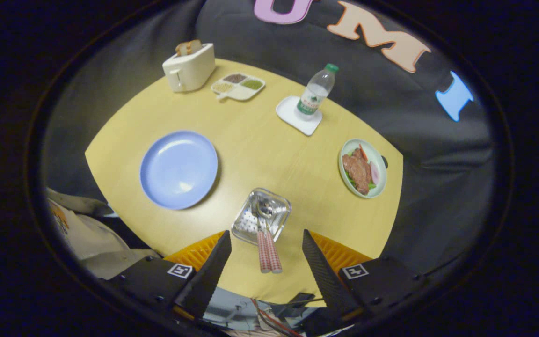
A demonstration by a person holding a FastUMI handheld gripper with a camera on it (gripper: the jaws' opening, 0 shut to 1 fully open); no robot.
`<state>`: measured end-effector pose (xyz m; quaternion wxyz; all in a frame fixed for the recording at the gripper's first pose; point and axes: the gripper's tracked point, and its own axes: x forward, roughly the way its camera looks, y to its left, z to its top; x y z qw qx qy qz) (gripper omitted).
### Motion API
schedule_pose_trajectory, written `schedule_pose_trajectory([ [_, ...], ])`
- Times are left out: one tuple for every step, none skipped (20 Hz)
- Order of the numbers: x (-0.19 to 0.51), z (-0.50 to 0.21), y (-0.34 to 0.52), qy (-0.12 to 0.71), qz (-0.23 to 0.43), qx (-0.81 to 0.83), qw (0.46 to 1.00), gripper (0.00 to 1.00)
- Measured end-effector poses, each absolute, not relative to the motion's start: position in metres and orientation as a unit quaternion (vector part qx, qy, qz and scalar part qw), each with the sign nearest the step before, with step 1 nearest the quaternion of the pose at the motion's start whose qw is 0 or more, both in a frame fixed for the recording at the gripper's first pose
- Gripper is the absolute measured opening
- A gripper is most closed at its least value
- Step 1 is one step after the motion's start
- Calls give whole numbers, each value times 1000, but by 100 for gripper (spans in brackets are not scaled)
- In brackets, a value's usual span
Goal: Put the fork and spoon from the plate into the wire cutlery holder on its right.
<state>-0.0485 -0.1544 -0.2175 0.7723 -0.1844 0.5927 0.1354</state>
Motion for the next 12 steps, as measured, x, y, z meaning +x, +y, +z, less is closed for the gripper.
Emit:
schedule_pose_trajectory([
  [-46,-208,-149,570,132,-168,793,99],
  [-43,-201,-143,546,129,-153,814,99],
  [-43,-194,-137,526,128,-137,830,99],
  [-40,-189,-131,502,122,-121,847,99],
  [-38,-182,-128,480,115,-108,863,99],
  [-35,-174,-126,456,105,-97,878,99],
  [-32,-163,-125,427,96,-83,895,99],
  [-30,-152,-123,401,88,-68,909,99],
  [-28,-139,-122,372,82,-54,923,99],
  [-25,-127,-122,343,74,-43,936,99],
  [-23,-116,-122,314,65,-35,947,99],
  [-22,-106,-121,286,57,-26,956,99],
])
